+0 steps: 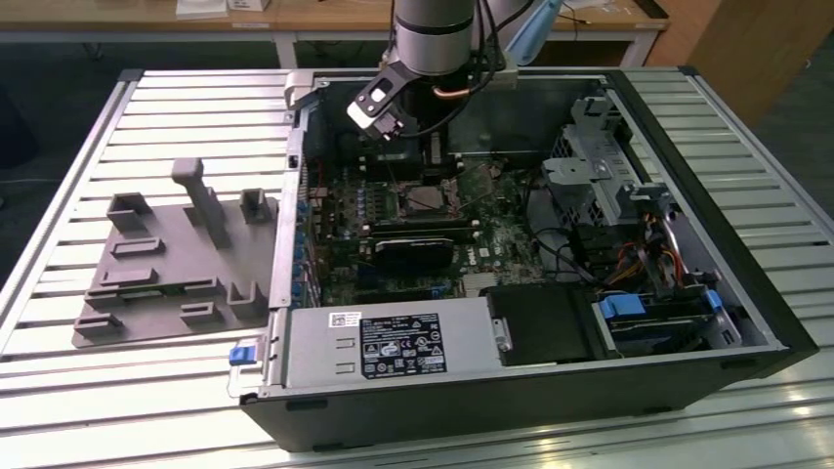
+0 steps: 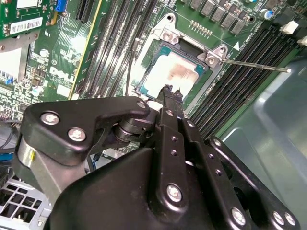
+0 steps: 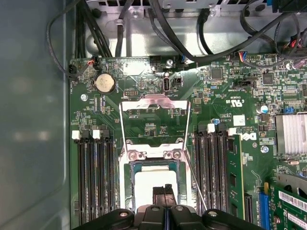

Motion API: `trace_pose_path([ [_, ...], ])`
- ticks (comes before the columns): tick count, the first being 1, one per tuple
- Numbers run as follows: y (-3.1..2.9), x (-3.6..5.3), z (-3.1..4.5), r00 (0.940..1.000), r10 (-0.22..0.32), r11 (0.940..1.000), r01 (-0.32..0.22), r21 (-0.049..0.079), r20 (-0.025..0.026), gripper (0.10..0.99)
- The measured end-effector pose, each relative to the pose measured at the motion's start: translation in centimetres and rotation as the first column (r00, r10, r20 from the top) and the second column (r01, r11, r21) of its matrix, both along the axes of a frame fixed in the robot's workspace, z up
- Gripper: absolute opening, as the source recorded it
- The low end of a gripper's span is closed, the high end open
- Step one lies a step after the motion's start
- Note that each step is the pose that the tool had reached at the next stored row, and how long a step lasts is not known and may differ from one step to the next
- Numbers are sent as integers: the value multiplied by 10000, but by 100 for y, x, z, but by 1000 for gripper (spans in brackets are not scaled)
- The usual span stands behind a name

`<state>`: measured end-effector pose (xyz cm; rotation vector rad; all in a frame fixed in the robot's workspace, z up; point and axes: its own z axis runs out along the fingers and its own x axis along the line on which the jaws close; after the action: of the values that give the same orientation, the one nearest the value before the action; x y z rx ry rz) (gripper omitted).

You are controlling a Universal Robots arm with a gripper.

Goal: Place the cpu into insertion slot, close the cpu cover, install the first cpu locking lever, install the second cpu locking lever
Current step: 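Close the cpu cover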

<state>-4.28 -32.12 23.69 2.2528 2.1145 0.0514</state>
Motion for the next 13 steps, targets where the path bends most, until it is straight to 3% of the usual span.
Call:
trace_pose_path([
  [8, 0, 0, 4, 10000, 0, 10000, 0, 0, -22, 102],
  [13, 0, 0, 61, 10000, 0, 10000, 0, 1, -22, 102],
])
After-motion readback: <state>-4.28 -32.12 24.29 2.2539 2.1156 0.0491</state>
